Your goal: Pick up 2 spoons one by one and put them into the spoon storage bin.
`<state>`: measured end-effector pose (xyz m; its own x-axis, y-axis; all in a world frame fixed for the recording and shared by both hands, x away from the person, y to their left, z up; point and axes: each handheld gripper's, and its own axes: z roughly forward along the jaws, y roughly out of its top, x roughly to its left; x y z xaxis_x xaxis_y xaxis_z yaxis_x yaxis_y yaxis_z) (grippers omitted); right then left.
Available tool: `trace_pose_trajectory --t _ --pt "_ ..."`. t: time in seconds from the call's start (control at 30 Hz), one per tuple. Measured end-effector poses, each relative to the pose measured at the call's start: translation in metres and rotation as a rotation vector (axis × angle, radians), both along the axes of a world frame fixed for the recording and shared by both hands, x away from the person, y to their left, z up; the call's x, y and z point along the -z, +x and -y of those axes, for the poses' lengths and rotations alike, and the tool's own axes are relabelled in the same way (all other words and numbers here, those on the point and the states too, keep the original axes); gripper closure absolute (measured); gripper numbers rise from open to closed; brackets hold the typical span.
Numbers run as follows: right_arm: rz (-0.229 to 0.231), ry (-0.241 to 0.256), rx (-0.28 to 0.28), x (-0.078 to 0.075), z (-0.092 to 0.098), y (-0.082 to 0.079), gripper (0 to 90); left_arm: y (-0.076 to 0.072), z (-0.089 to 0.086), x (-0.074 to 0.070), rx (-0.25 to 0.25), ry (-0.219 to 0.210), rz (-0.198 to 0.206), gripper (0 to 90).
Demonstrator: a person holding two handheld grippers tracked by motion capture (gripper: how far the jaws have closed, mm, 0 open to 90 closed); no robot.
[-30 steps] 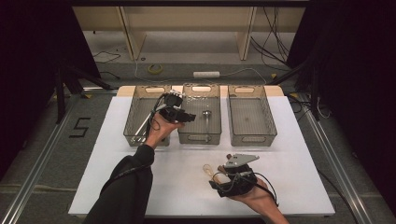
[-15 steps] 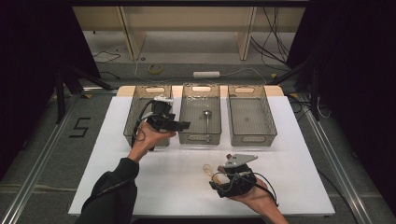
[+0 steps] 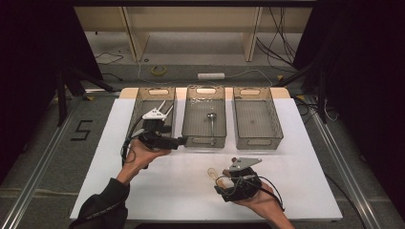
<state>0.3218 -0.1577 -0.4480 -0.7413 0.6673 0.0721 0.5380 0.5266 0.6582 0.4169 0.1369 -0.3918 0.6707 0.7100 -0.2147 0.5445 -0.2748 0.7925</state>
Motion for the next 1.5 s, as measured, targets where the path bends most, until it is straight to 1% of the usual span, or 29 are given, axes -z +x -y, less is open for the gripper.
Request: trace_pose_trajectory --t 0.07,0.17,0.3,0.33,0.37,0.5,0.63,0.7,0.8,0.93,1.03,1.1,1.17,1.23,1.3,1.33,1.5 --pt "-0.005 -0.003 0.006 0.000 0.000 0.000 25.6 -0.007 -0.001 0.004 0.018 0.026 0.009 15.5" --pt "-0.008 -0.010 0.007 0.001 0.000 0.000 26.7 -0.017 -0.002 0.011 0.031 0.038 0.009 15.5" --pt "-0.015 -0.036 0.013 0.003 -0.002 0.000 29.5 -0.031 -0.009 0.018 0.030 0.052 0.040 15.1" --pt "-0.013 -0.042 0.008 0.004 -0.002 0.000 31.1 -0.035 -0.011 0.019 0.029 0.047 0.044 15.1" --pt "-0.019 -0.043 0.010 0.005 -0.002 0.000 32.1 -0.039 -0.014 0.021 0.027 0.033 0.048 15.1" --pt "-0.034 -0.072 0.017 0.008 -0.003 0.002 36.6 -0.051 -0.021 0.022 0.027 0.012 0.075 15.2" --pt "-0.050 -0.083 0.020 0.011 -0.002 0.003 41.4 -0.061 -0.026 0.024 0.015 -0.002 0.090 15.2" --pt "-0.062 -0.080 0.027 0.012 -0.003 0.004 44.0 -0.065 -0.026 0.025 0.013 -0.011 0.098 15.2" --pt "-0.069 -0.098 0.024 0.014 -0.003 0.005 47.1 -0.070 -0.025 0.027 0.024 0.003 0.107 15.2" --pt "-0.080 -0.096 0.021 0.016 -0.002 0.005 53.0 -0.075 -0.026 0.029 0.022 0.014 0.117 15.2" --pt "-0.085 -0.110 0.017 0.018 -0.002 0.005 56.5 -0.078 -0.028 0.031 0.019 0.019 0.112 15.2" --pt "-0.098 -0.113 0.014 0.019 -0.003 0.004 58.8 -0.079 -0.030 0.034 0.016 0.033 0.111 15.2" --pt "-0.095 -0.115 0.007 0.020 -0.003 0.004 60.8 -0.082 -0.032 0.034 0.015 0.026 0.107 15.2" --pt "-0.095 -0.115 0.012 0.021 -0.004 0.004 62.4 -0.085 -0.035 0.032 0.014 0.014 0.116 15.2" --pt "-0.106 -0.117 0.016 0.021 -0.005 0.004 63.7 -0.088 -0.037 0.032 0.013 0.011 0.126 15.2" --pt "-0.100 -0.120 0.010 0.022 -0.005 0.005 64.5 -0.089 -0.038 0.032 0.013 0.009 0.128 15.2" --pt "-0.106 -0.136 0.008 0.024 -0.007 0.005 67.2 -0.093 -0.041 0.035 0.010 0.011 0.124 15.3"
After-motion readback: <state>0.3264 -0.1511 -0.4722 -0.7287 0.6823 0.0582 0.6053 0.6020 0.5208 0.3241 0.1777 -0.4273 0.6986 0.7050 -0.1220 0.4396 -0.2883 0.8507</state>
